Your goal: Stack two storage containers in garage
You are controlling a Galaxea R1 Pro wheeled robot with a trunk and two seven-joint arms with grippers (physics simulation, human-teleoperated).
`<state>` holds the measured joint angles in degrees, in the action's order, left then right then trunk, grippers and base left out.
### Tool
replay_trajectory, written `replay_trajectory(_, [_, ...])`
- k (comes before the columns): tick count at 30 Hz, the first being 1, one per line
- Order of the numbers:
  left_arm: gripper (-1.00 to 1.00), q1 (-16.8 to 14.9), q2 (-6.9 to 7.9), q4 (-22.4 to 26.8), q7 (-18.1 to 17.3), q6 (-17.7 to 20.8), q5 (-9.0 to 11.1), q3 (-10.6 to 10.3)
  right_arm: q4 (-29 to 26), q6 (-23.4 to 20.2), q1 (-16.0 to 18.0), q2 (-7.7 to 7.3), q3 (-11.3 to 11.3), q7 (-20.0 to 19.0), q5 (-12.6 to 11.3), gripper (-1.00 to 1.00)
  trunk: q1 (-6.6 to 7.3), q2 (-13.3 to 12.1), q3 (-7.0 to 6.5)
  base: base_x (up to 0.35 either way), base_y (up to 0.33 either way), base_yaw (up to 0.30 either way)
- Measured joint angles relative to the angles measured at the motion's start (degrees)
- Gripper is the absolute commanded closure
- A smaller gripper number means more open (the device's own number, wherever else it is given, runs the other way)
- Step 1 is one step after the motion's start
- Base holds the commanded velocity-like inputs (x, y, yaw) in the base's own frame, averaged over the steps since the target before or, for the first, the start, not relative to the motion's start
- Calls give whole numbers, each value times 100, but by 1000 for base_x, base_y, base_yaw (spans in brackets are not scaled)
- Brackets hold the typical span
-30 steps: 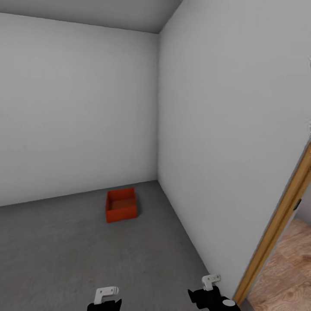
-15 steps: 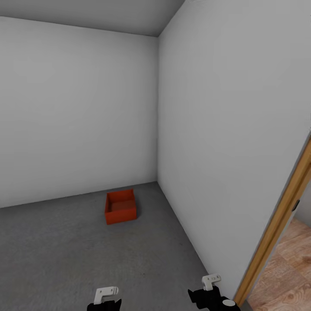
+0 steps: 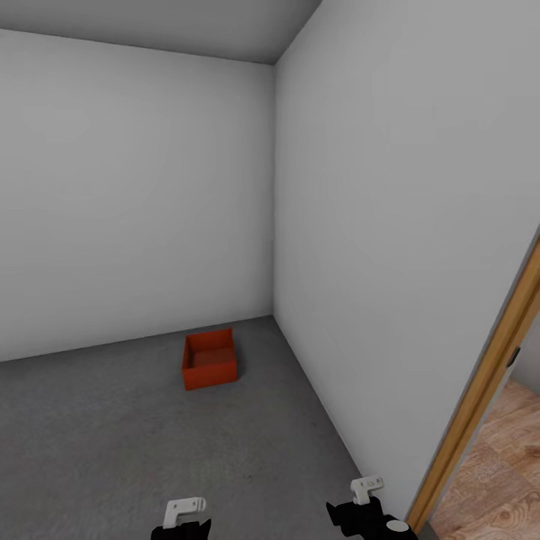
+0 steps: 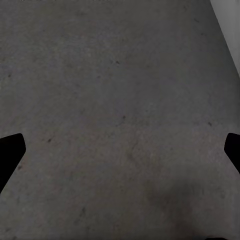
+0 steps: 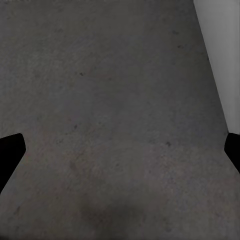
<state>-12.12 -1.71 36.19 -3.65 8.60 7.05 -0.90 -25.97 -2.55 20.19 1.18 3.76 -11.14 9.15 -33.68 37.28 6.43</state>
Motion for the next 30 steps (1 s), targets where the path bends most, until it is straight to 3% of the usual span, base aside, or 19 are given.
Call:
replay_trajectory(12, [-100, 0, -1, -3, 0, 0, 0, 0, -1, 1, 1, 5, -3, 4, 0, -100, 0, 0, 0, 0, 0, -17])
replay_trajectory(30, [-100, -1, 2, -4, -2, -1, 0, -1, -1, -24, 0, 6, -3, 0, 3, -100, 0, 0, -33, 0, 0, -269])
